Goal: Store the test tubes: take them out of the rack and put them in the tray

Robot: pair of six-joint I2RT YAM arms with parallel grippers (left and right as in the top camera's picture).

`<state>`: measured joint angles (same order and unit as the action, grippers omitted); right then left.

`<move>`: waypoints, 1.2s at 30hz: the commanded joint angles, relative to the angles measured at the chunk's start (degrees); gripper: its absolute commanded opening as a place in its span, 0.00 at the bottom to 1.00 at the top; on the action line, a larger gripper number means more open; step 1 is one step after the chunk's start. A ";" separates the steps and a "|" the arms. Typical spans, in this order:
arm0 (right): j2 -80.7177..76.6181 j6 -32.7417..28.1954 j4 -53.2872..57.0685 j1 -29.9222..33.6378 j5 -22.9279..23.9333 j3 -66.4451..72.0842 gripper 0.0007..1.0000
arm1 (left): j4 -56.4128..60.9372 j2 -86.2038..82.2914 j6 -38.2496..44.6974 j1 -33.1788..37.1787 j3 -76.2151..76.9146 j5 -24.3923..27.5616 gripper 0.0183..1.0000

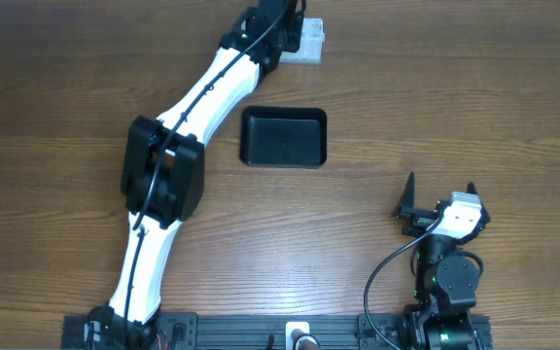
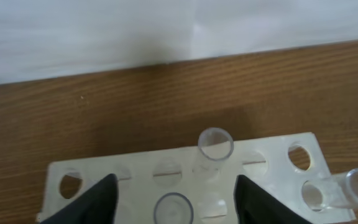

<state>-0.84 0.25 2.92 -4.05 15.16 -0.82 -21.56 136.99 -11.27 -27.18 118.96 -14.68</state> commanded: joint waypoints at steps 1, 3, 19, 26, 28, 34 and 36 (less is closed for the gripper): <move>0.52 0.55 -0.15 0.24 -0.28 0.52 0.99 | 0.22 1.51 0.37 0.31 1.55 1.22 0.48; 0.52 0.55 -0.15 0.24 -0.28 0.52 0.99 | 0.42 1.51 0.37 0.31 1.55 1.20 0.43; 0.52 0.55 -0.15 0.24 -0.28 0.52 0.99 | 1.27 1.51 0.37 0.35 1.55 1.18 0.18; 0.52 0.55 -0.15 0.24 -0.28 0.52 0.99 | 1.25 1.27 0.42 0.35 1.55 1.16 0.13; 0.52 0.55 -0.15 0.24 -0.28 0.52 0.99 | 1.25 0.81 0.42 0.35 1.55 1.16 0.13; 0.52 0.55 -0.15 0.24 -0.28 0.52 0.99 | 1.20 -3.76 1.44 0.35 1.55 0.26 0.12; 0.52 0.55 -0.15 0.24 -0.28 0.52 0.99 | 1.20 -6.36 2.12 0.35 1.55 -0.35 0.12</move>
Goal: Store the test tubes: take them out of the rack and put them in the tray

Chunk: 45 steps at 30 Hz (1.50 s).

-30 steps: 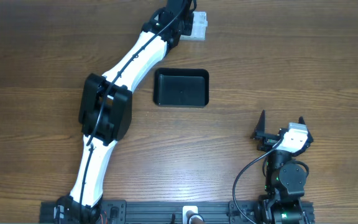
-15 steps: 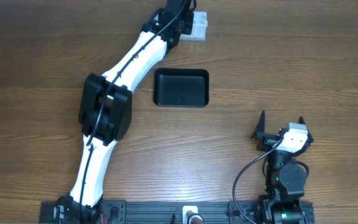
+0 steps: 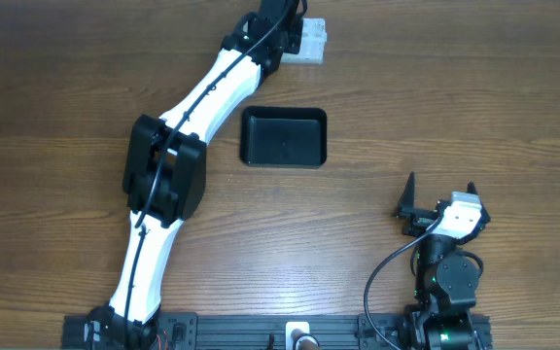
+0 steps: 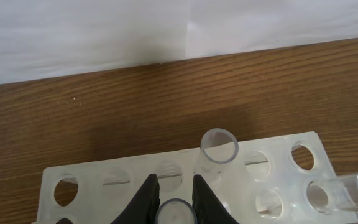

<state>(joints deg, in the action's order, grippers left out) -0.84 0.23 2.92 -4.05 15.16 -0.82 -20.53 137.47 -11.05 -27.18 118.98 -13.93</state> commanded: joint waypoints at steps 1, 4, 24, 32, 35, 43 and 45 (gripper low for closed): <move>0.52 0.57 -0.15 0.24 -0.31 0.52 0.99 | 0.13 -8.44 1.90 0.35 1.53 -1.66 0.12; 0.52 0.57 -0.15 0.24 -0.28 0.52 0.99 | -0.31 -13.55 2.51 0.35 1.53 -3.08 0.11; 0.52 0.57 -0.15 0.24 -0.28 0.52 0.99 | -32.33 -22.58 -22.91 -4.76 -8.96 -2.78 0.06; 0.52 0.55 -0.15 0.24 -0.28 0.52 0.99 | -31.76 -17.59 -22.82 -4.85 -14.75 -1.55 0.07; 0.52 0.57 -0.15 0.24 -0.28 0.52 0.99 | -31.34 -16.26 -22.21 -4.85 -14.75 -1.53 0.07; 0.52 0.57 -0.15 0.24 -0.28 0.52 0.99 | -31.15 -13.07 -22.18 -4.85 -14.75 -1.55 0.06; 0.52 0.57 -0.15 0.24 -0.28 0.52 0.99 | -31.17 -12.24 -22.18 -4.87 -14.75 -1.53 0.07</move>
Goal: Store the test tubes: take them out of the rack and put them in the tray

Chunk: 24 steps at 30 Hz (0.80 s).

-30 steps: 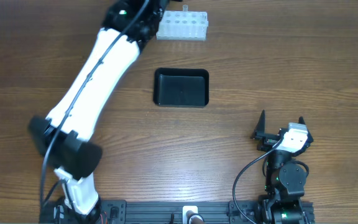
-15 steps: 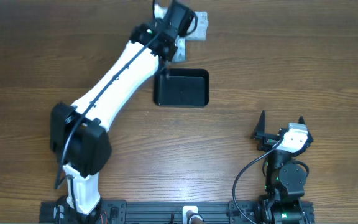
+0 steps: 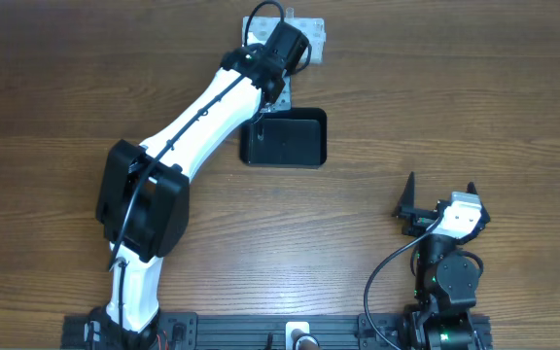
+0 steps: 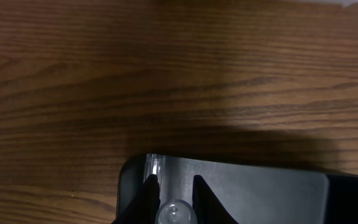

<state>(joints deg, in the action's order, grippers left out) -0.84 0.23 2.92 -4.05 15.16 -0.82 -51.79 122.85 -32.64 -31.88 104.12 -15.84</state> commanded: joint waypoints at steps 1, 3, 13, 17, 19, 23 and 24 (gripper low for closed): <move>0.52 0.57 -0.15 0.24 -0.28 0.52 0.99 | 0.09 2.67 -0.61 -0.17 0.11 0.39 0.07; 0.52 0.57 -0.15 0.24 -0.31 0.52 0.99 | 0.09 3.21 -0.61 -0.17 0.11 0.90 0.07; 0.52 0.57 -0.15 0.24 -0.28 0.52 0.99 | -1.07 3.52 -0.63 -0.17 0.11 2.64 0.08; 0.52 0.57 -0.15 0.24 -0.28 0.52 0.99 | -2.25 3.52 -0.63 -0.17 0.11 3.02 0.13; 0.52 0.57 -0.15 0.24 -0.28 0.52 0.99 | -2.73 3.52 -0.63 -0.17 0.11 3.19 0.14; 0.52 0.57 -0.15 0.24 -0.28 0.52 0.99 | -3.15 3.52 -0.63 -0.17 0.11 3.85 0.16; 0.52 0.57 -0.15 0.24 -0.28 0.52 0.99 | -3.13 3.52 -0.63 -0.17 0.11 3.87 0.19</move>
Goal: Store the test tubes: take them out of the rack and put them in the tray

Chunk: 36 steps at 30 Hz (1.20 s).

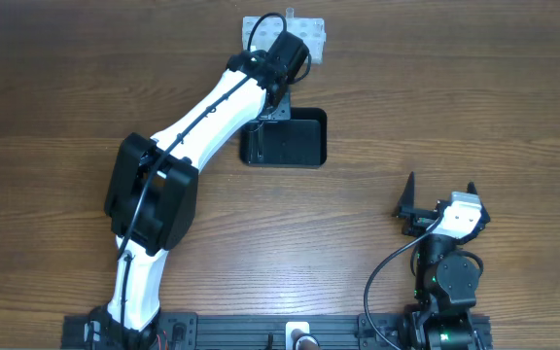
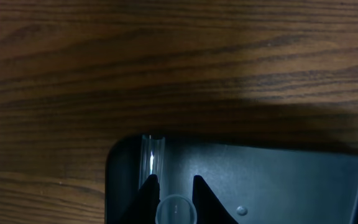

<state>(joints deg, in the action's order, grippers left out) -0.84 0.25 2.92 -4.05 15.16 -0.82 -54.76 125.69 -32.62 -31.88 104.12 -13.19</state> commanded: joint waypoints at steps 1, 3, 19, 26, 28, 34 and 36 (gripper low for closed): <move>0.52 0.55 -0.15 0.24 -0.28 0.52 0.99 | -0.15 0.66 -0.66 -0.15 0.11 1.20 0.24; 0.52 0.55 -0.15 0.24 -0.28 0.52 0.99 | -0.04 0.66 -0.63 -0.15 0.11 1.16 0.34; 0.52 0.55 -0.15 0.24 -0.31 0.52 0.99 | 19.74 -23.82 15.87 2.16 -2.86 -8.31 0.83; 0.52 0.55 -0.15 0.24 -0.28 0.52 0.99 | 33.07 -39.50 20.52 11.41 -18.25 -3.04 0.92; 0.52 0.55 -0.15 0.24 -0.28 0.52 0.99 | 37.42 -44.35 21.97 14.82 -24.76 1.09 0.94; 0.52 0.55 -0.15 0.24 -0.31 0.52 0.99 | 49.68 -58.84 27.96 20.98 -44.22 7.41 0.98; 0.52 0.55 -0.15 0.24 -0.28 0.52 0.99 | 52.04 -63.95 27.96 21.90 -50.14 7.41 0.98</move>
<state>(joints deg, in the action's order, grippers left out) -0.84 0.25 2.92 -4.05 15.16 -0.82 -5.58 70.26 -8.25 -11.35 61.54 -9.56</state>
